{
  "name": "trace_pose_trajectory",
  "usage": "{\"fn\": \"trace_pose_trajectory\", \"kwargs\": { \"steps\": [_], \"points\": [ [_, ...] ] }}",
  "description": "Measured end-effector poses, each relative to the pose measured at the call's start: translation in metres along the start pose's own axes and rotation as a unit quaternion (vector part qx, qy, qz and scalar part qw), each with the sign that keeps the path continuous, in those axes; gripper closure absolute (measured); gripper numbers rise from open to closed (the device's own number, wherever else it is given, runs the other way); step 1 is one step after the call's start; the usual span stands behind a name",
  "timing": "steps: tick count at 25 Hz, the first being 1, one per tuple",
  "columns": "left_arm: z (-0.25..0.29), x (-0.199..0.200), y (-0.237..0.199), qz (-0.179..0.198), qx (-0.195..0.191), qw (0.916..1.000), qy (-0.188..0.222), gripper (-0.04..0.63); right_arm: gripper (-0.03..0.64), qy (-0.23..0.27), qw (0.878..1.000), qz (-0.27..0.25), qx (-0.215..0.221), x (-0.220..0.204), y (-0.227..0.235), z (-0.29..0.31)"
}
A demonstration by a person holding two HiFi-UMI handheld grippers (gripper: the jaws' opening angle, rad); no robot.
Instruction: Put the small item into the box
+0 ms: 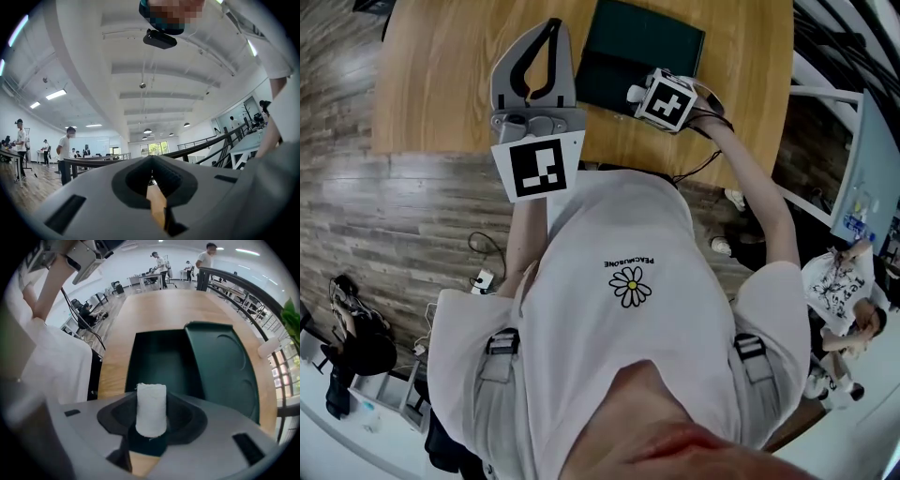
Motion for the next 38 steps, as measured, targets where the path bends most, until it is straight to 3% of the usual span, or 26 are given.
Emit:
{"fn": "trace_pose_trajectory", "kwargs": {
  "steps": [8,16,29,33,38],
  "points": [
    [-0.004,-0.008,-0.013,0.0,0.011,0.9999,-0.007,0.578,0.431,-0.043,0.999,-0.025,0.001,-0.007,0.01,0.03],
    [-0.004,-0.011,-0.022,0.009,0.018,0.9997,-0.014,0.578,0.43,-0.061,0.998,-0.006,-0.006,-0.013,0.02,0.038],
    [0.004,-0.012,-0.032,0.013,0.025,0.9995,-0.013,0.578,0.424,-0.008,1.0,-0.011,-0.017,-0.007,0.023,0.041],
    [0.005,-0.01,-0.031,0.016,0.025,0.9995,-0.008,0.578,0.363,0.001,1.0,0.019,-0.023,-0.016,0.027,0.033],
    [0.005,-0.009,-0.031,0.012,0.023,0.9997,-0.006,0.578,0.362,0.083,0.994,0.04,-0.064,0.002,0.04,0.003]
  ]
}}
Point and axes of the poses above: the fingertips, and each gripper's own axes: z forward along the fingers, y to its right, x out of its top, the point moved 1 cm from there along -z, backward along the fingers, and after that the axes turned 12 degrees about x, right-handed, at the moved point
